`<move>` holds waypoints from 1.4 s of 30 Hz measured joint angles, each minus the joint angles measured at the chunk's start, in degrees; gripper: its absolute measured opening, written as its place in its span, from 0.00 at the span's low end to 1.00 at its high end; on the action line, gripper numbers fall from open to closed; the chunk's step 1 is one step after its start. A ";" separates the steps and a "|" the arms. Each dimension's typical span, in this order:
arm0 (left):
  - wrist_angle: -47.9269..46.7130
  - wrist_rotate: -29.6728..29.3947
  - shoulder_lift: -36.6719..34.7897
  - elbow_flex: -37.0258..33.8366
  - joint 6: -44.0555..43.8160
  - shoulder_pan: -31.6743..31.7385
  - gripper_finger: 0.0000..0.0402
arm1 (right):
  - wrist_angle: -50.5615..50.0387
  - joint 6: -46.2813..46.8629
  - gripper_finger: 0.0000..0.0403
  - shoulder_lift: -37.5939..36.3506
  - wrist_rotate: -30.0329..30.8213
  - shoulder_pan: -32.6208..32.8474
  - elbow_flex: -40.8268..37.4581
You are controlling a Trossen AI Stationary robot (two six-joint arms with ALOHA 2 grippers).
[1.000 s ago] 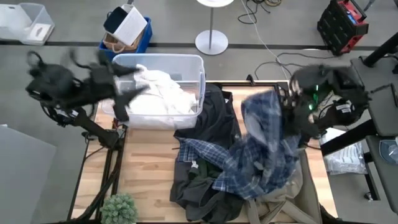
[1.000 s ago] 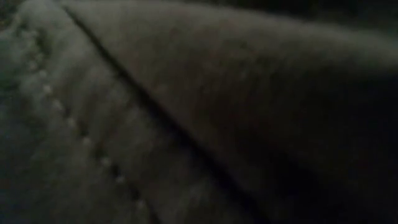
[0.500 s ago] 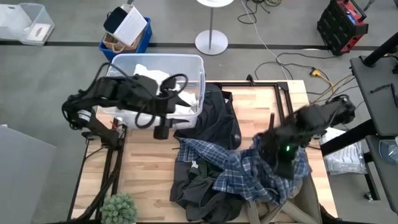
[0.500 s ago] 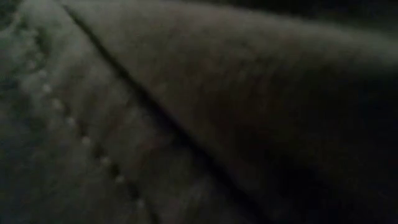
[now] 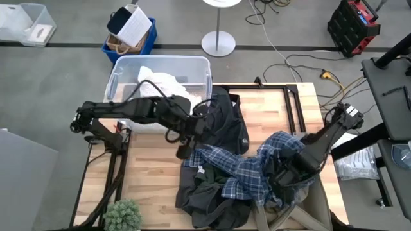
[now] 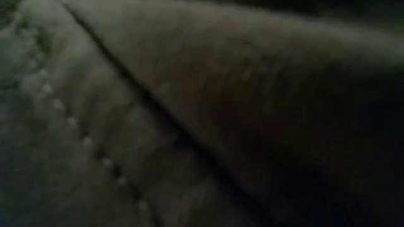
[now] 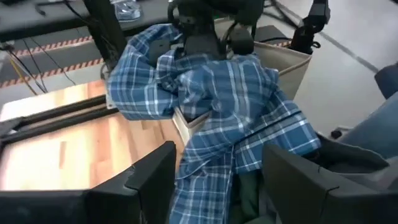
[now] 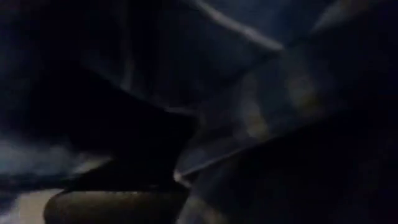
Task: Sort clothes
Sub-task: Put the blue checkered shirt into the laundry organizer
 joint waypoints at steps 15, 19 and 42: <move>17.32 -9.54 12.31 -5.54 -15.51 -9.98 0.75 | 4.72 1.47 0.33 -10.27 -2.18 1.15 4.05; 17.13 -10.01 18.69 -0.68 -25.82 -11.16 0.75 | 4.70 1.49 0.50 -13.26 0.22 1.17 7.14; 0.63 -13.27 48.26 32.36 -27.08 -11.99 0.61 | 5.07 2.99 0.75 -14.92 9.99 1.27 9.63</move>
